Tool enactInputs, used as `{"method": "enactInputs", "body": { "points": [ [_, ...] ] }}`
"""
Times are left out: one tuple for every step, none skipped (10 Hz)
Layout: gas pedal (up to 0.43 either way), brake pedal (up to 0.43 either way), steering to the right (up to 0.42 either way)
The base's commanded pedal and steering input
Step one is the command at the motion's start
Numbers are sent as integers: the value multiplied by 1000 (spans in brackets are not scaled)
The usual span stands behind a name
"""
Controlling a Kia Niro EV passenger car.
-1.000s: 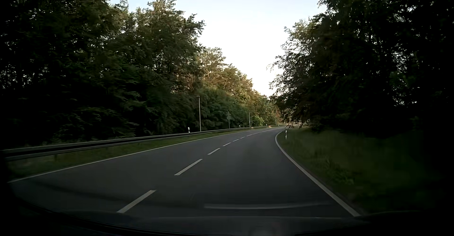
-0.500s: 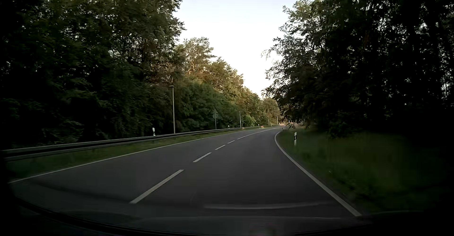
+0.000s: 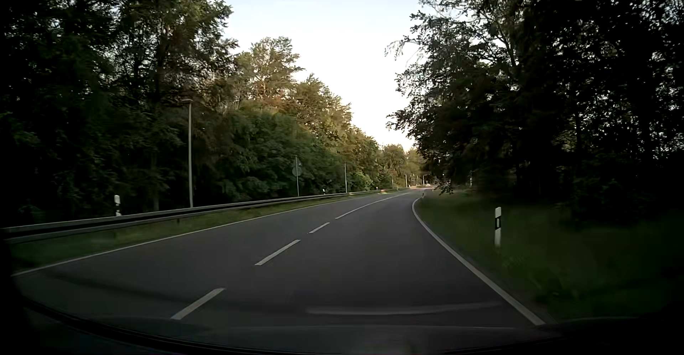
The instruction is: Follow the waypoints while adhering to traffic rules and regulations
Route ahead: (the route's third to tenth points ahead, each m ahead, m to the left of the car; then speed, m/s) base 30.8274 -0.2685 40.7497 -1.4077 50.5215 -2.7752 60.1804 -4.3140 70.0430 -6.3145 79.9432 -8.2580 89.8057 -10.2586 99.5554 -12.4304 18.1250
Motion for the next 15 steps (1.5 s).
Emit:
{"method": "enactInputs", "body": {
  "points": [
    [110,12,19],
    [110,18,18],
    [110,12,18],
    [110,12,18],
    [110,12,18],
    [110,12,18],
    [110,12,18],
    [110,12,18],
    [110,12,16],
    [110,12,15],
    [110,12,15],
    [110,12,14],
    [110,12,14],
    [110,12,14],
    [110,12,14]
  ]
}}
